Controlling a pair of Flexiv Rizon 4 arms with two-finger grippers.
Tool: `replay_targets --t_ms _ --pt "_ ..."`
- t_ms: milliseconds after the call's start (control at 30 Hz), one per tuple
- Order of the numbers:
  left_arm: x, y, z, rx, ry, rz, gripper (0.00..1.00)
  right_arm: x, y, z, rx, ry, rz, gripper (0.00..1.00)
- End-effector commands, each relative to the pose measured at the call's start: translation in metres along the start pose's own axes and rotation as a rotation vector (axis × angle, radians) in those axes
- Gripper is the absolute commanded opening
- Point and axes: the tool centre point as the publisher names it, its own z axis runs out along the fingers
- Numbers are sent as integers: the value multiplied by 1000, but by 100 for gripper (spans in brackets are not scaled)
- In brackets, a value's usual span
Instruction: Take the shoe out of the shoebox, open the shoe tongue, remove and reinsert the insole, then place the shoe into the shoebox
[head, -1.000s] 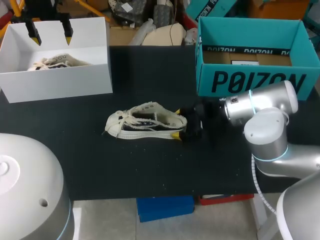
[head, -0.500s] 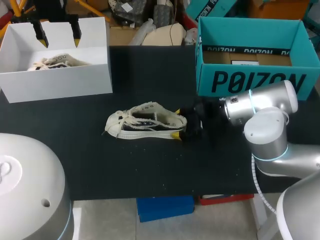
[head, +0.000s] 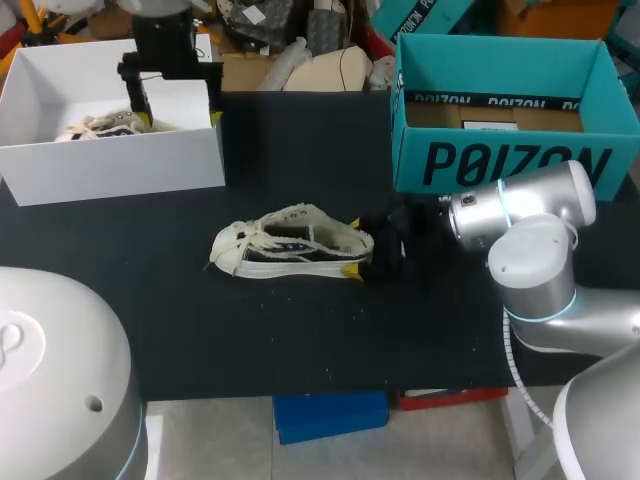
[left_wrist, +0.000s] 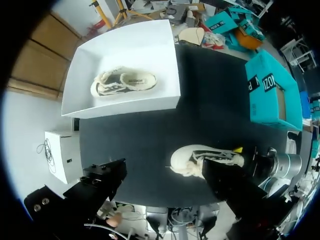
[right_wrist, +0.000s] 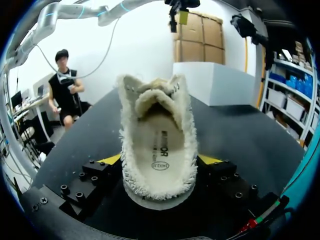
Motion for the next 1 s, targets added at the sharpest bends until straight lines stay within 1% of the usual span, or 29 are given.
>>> replay_targets --t_ms 33,67,100,567,600,667,767,833,867,1000 --pt "18 28 3 82 2 14 100 -1 0 2 3 2 1 0" --pt "22 33 5 78 2 27 100 -1 0 2 3 2 1 0" --pt "25 37 7 54 3 58 100 -1 0 2 3 2 1 0" --pt "25 37 7 54 3 58 100 -1 0 2 3 2 1 0" --pt "20 36 7 70 -17 36 100 -1 0 2 3 2 1 0" --pt "21 44 7 86 -26 25 100 -1 0 2 3 2 1 0" --pt "37 58 8 113 -34 50 100 -1 0 2 3 2 1 0" --pt "53 70 9 133 -49 76 100 -1 0 2 3 2 1 0" --pt "60 75 9 131 -48 91 100 -1 0 2 3 2 1 0" --pt "86 90 17 148 -97 136 100 -1 0 2 3 2 1 0"
